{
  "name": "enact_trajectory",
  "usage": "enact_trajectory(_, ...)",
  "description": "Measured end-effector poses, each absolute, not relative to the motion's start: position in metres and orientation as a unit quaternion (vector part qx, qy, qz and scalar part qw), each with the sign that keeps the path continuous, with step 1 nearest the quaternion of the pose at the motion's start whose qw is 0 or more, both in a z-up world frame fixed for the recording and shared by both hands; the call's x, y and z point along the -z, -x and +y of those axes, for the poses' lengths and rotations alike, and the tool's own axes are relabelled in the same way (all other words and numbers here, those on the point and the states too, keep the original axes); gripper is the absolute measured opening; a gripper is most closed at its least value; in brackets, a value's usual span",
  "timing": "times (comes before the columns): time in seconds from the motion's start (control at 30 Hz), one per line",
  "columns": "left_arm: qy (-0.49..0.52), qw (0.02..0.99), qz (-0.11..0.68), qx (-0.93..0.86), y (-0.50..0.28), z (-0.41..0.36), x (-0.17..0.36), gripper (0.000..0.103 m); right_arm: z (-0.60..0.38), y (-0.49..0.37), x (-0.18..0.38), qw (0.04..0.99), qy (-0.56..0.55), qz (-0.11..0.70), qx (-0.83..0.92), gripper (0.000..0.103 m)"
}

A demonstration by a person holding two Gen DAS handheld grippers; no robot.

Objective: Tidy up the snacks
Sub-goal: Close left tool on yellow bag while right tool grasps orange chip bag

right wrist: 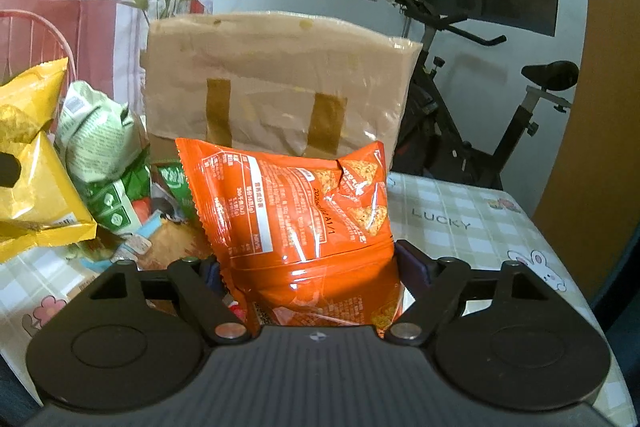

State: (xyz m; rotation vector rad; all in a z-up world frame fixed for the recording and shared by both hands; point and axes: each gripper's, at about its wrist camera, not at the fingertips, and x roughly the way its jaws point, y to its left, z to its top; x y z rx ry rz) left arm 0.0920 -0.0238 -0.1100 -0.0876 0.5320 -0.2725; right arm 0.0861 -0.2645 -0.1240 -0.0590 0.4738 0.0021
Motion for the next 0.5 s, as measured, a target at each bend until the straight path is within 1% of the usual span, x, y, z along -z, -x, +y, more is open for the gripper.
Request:
enact_trajectory(0.27,0.041,0.96,0.243,0.131,-0.091,-0.02,0.1,0.076,-0.271,-0.083,0.111,0.976,0.01,0.216,-0.01,0.081)
enact_trajectory(0.5,0.037,0.968,0.211,0.131,-0.096,-0.016,0.078,0.076,-0.278,-0.081,0.089,0.981,-0.016,0.193,-0.025,0.081)
